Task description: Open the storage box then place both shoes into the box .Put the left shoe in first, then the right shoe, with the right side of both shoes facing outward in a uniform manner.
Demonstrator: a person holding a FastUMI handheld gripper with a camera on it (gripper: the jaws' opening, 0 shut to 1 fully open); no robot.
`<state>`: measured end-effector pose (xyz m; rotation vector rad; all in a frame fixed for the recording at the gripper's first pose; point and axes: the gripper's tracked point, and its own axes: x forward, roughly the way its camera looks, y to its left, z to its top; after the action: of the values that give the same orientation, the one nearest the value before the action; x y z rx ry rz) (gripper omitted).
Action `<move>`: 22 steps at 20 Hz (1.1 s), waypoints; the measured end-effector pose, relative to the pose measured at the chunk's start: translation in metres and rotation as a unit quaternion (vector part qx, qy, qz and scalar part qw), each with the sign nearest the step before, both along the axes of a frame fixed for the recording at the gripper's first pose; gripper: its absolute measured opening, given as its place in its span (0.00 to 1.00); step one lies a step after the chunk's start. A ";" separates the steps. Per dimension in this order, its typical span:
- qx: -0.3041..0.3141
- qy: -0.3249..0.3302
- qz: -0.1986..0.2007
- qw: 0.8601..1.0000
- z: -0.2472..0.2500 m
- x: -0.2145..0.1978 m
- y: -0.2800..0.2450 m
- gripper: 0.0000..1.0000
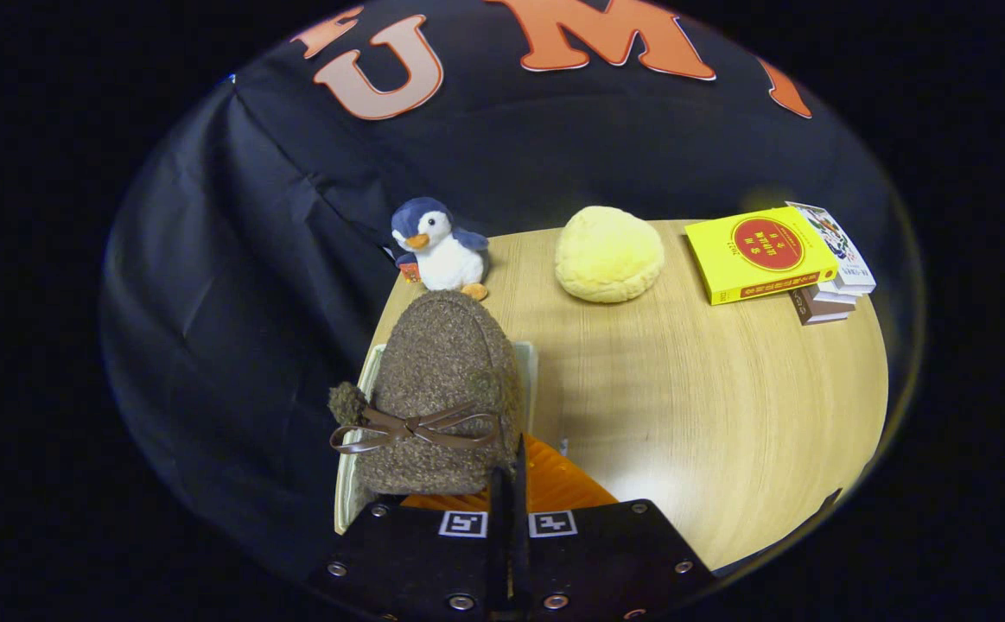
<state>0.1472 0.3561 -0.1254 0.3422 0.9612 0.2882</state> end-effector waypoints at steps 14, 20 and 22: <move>-0.081 0.035 -0.035 0.996 -0.055 -0.011 0.034 0.16; -0.078 0.010 -0.004 0.997 -0.037 -0.031 0.043 0.45; -0.074 -0.022 -0.006 0.997 -0.010 -0.029 0.036 0.55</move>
<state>0.1185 0.3918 -0.1352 0.2055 0.9319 0.2122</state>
